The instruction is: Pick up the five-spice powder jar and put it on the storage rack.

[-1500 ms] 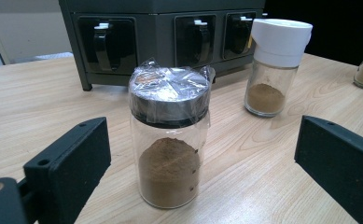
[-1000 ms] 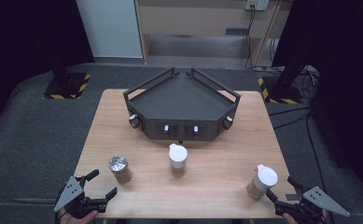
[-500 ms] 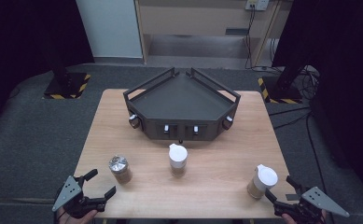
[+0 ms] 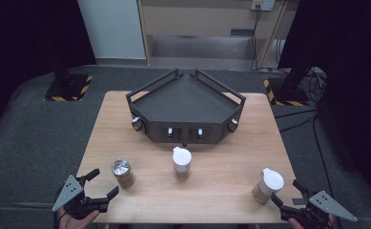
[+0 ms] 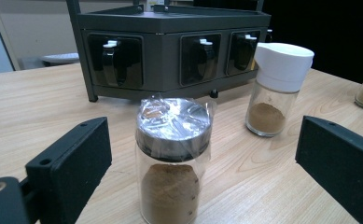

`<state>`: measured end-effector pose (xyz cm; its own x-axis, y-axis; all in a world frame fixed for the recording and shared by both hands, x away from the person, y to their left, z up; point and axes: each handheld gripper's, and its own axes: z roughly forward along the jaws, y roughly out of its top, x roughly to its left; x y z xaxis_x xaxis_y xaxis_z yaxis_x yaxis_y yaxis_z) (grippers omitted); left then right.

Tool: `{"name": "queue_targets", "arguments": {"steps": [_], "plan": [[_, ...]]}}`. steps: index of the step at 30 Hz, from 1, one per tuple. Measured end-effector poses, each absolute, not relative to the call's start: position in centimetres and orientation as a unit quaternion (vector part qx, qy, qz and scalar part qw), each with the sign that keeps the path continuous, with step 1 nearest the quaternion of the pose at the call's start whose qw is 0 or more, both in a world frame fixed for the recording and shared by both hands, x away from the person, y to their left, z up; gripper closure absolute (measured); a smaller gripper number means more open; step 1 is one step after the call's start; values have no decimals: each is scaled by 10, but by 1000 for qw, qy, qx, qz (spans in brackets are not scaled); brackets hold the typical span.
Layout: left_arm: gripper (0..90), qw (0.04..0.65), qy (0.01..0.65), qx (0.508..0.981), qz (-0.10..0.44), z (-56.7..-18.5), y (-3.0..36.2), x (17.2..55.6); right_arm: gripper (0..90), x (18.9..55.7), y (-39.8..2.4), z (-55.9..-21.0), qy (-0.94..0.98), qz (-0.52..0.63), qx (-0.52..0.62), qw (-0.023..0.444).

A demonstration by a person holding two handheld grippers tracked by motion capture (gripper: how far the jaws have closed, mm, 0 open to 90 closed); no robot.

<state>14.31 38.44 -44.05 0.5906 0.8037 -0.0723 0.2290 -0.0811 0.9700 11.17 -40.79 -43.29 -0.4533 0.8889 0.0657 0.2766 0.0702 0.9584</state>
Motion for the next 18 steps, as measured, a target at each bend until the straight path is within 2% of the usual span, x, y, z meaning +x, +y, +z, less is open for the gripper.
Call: {"name": "queue_targets", "arguments": {"steps": [18], "plan": [[41, 533, 376, 718, 242, -428, 373, 179, 51, 112, -408, -433, 670, 526, 434, 292]]}}
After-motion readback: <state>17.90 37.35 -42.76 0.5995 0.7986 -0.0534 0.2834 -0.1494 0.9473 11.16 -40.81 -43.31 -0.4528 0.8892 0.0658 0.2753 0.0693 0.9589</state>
